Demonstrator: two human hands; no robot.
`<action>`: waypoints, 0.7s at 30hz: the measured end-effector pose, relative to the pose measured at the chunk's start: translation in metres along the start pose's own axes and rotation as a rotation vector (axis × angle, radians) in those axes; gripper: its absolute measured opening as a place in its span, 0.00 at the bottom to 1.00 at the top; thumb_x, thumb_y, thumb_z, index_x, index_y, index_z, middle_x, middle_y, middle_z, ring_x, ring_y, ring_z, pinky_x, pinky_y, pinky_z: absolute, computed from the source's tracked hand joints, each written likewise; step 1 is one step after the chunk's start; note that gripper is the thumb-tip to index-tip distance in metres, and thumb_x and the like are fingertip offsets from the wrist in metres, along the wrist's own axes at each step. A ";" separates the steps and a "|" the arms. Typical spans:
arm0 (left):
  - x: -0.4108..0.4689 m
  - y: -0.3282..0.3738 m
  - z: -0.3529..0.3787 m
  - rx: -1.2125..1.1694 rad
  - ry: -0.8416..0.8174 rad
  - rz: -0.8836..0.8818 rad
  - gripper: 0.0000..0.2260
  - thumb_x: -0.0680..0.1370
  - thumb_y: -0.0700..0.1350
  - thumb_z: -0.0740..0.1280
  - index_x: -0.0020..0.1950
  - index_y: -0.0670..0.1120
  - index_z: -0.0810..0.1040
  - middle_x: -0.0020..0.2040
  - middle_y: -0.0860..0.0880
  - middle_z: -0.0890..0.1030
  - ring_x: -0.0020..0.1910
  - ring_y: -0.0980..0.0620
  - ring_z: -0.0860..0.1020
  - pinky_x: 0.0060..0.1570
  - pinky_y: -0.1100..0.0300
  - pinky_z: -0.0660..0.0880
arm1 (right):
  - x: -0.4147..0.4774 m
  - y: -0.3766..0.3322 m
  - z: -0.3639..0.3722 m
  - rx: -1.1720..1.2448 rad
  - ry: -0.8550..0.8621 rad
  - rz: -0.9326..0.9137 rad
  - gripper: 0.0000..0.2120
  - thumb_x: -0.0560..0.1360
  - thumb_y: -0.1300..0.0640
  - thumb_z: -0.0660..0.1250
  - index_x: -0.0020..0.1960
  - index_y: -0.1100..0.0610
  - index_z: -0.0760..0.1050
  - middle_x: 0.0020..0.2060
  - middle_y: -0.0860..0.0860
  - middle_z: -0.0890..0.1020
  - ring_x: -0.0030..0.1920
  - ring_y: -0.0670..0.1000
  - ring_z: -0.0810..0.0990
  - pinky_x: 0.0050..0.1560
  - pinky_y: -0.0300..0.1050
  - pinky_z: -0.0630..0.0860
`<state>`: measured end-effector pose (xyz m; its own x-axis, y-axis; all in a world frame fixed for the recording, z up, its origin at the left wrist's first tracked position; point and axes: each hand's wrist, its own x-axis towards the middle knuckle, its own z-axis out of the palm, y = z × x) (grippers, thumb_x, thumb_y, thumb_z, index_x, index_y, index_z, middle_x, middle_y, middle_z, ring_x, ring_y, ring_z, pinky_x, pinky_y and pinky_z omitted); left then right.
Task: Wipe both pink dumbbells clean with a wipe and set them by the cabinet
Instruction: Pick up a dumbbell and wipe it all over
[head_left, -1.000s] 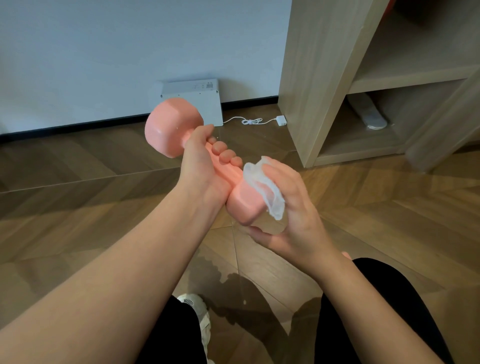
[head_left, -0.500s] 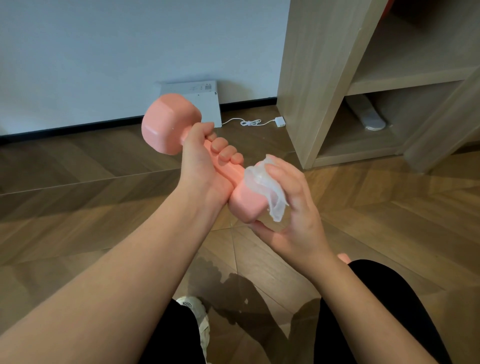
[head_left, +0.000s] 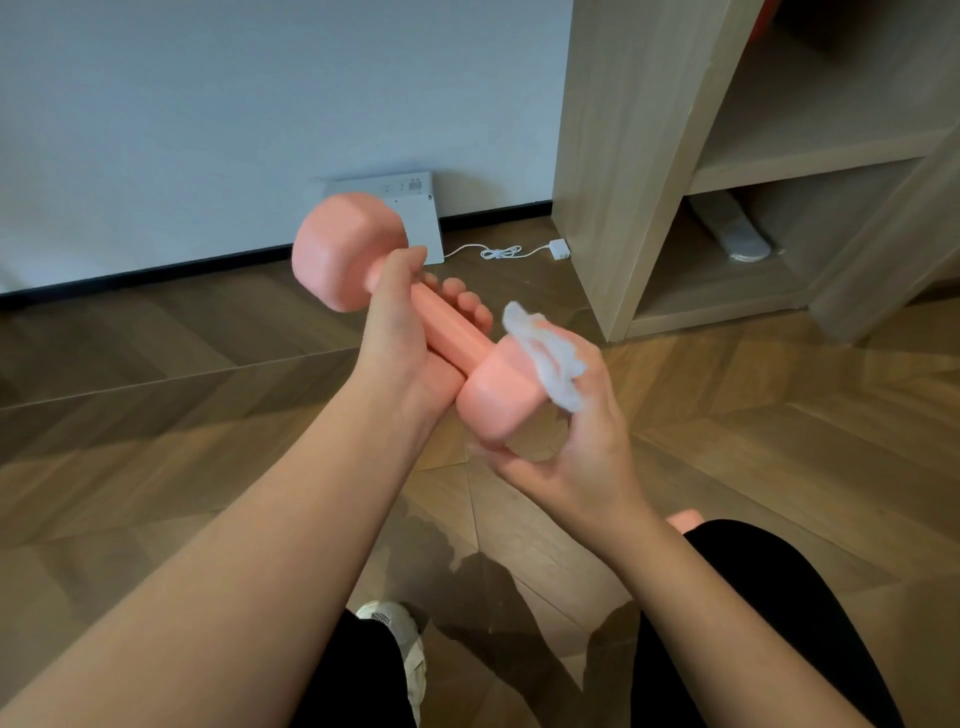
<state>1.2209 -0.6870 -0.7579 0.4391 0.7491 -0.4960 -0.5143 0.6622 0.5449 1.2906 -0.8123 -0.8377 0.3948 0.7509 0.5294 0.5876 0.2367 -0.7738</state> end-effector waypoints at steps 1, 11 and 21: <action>0.001 0.000 0.000 0.028 0.039 -0.018 0.13 0.76 0.47 0.67 0.35 0.46 0.68 0.27 0.50 0.70 0.24 0.52 0.70 0.30 0.62 0.71 | 0.001 0.005 -0.002 -0.080 -0.010 -0.102 0.39 0.66 0.55 0.79 0.70 0.51 0.61 0.67 0.53 0.66 0.70 0.49 0.66 0.67 0.39 0.67; 0.007 -0.001 -0.007 -0.009 0.106 -0.019 0.17 0.79 0.49 0.64 0.32 0.49 0.64 0.22 0.54 0.63 0.18 0.56 0.60 0.21 0.68 0.61 | -0.005 0.022 -0.005 -0.221 -0.070 -0.019 0.37 0.64 0.58 0.80 0.65 0.55 0.62 0.58 0.52 0.72 0.58 0.36 0.67 0.58 0.29 0.70; 0.003 -0.003 -0.004 -0.048 0.024 0.027 0.17 0.79 0.46 0.61 0.31 0.49 0.62 0.23 0.54 0.59 0.19 0.55 0.58 0.21 0.67 0.60 | 0.002 0.005 -0.010 0.007 -0.105 -0.061 0.40 0.64 0.47 0.79 0.70 0.48 0.63 0.67 0.49 0.69 0.69 0.46 0.67 0.66 0.36 0.67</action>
<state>1.2207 -0.6868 -0.7635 0.4069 0.7656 -0.4982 -0.5605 0.6399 0.5257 1.3018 -0.8159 -0.8374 0.2819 0.7956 0.5363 0.6031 0.2877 -0.7439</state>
